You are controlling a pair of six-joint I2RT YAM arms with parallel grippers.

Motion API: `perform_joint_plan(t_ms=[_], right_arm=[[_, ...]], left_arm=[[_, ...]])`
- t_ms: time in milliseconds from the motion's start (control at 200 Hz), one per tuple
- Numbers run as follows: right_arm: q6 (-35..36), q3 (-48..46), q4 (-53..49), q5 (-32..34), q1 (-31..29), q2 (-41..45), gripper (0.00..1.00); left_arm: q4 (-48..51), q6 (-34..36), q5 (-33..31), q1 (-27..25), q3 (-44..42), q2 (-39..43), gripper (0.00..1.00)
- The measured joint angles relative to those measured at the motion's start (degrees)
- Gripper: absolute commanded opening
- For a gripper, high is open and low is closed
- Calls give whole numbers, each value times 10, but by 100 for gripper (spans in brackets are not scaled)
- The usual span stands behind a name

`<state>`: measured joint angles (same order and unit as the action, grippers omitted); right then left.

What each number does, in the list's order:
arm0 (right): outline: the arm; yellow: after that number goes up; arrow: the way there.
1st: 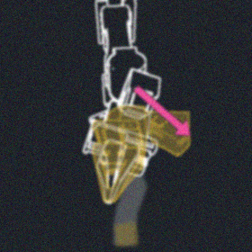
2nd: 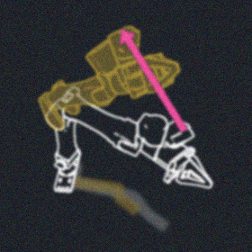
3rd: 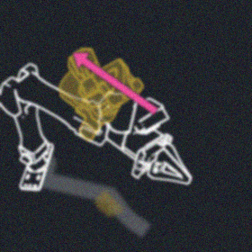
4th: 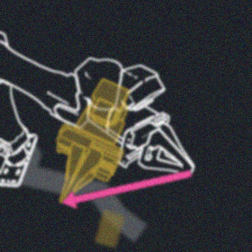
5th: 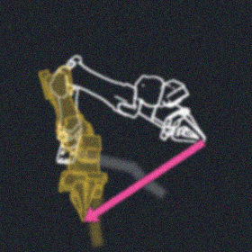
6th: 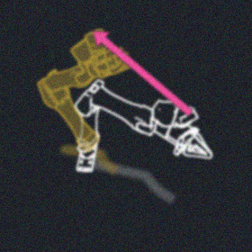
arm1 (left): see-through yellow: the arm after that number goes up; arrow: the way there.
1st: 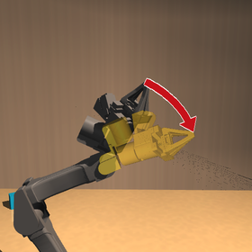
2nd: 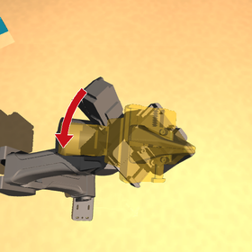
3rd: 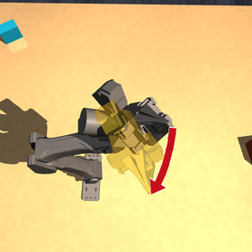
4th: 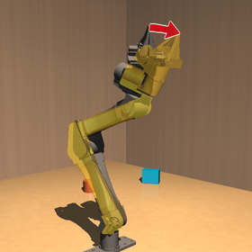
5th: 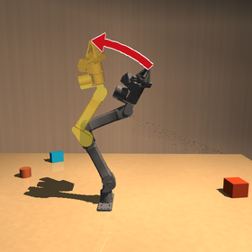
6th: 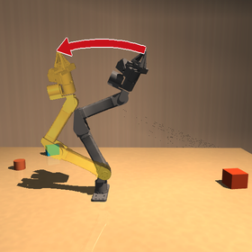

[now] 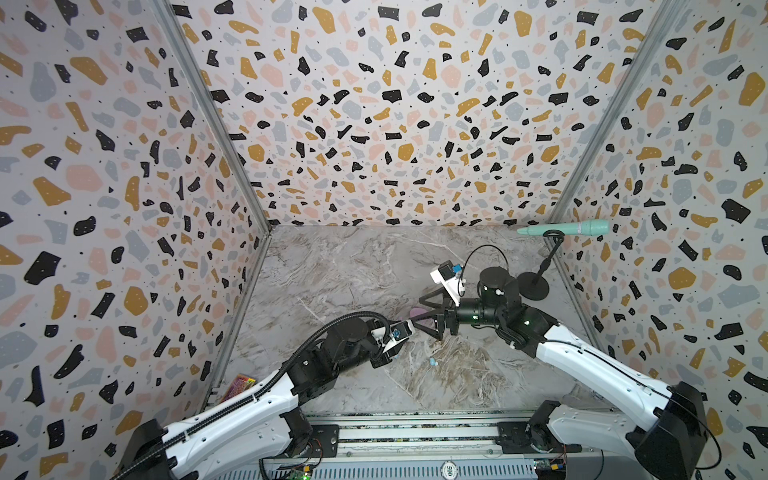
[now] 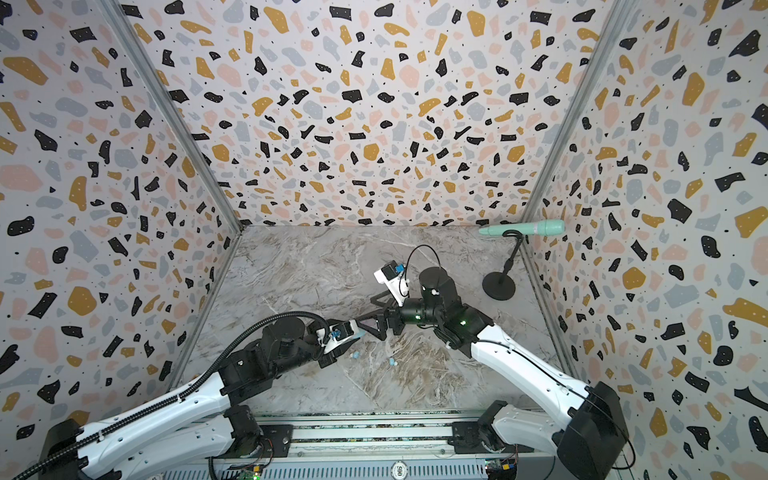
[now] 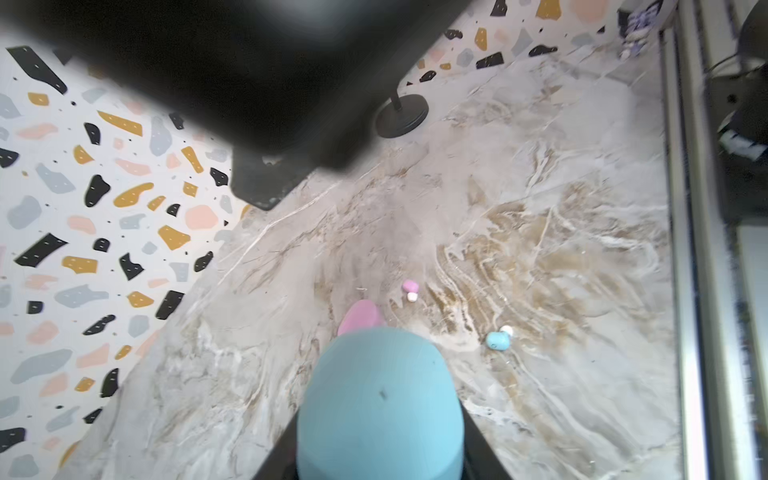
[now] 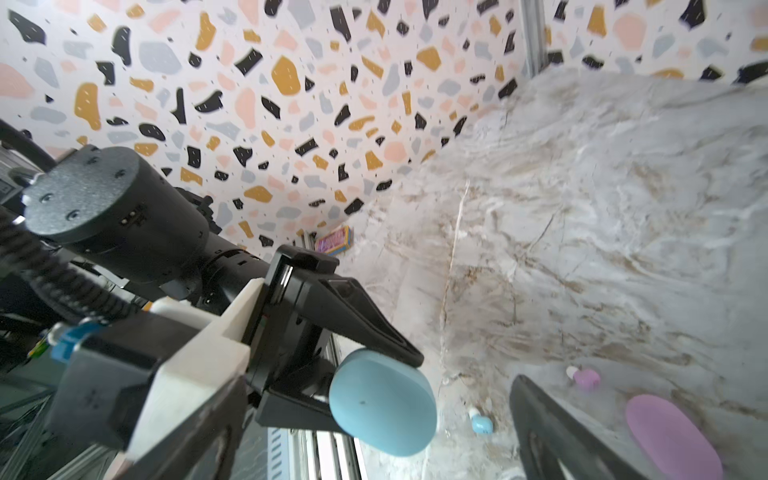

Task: Insert the wireless bluetooth earbuds into the charging case
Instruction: 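Pass the light-blue case into the left gripper while the right gripper rotates away, then bring the right gripper to the lid of the case held by the left gripper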

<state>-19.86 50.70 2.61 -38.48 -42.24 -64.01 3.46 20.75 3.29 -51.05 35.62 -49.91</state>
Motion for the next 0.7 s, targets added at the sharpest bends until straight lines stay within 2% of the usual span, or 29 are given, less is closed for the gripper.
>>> perform_joint_plan(t_ms=[230, 420, 701], right_arm=[[13, -21, 28, 38, -44, 48, 99], [21, -27, 32, 46, -44, 65, 99], [33, -97, 37, 36, -68, 132, 99]], left_arm=[[39, -127, 27, 0, 39, 2, 0], [87, -155, 104, 0, 50, 1, 0], [104, -181, 199, 0, 47, 5, 0]])
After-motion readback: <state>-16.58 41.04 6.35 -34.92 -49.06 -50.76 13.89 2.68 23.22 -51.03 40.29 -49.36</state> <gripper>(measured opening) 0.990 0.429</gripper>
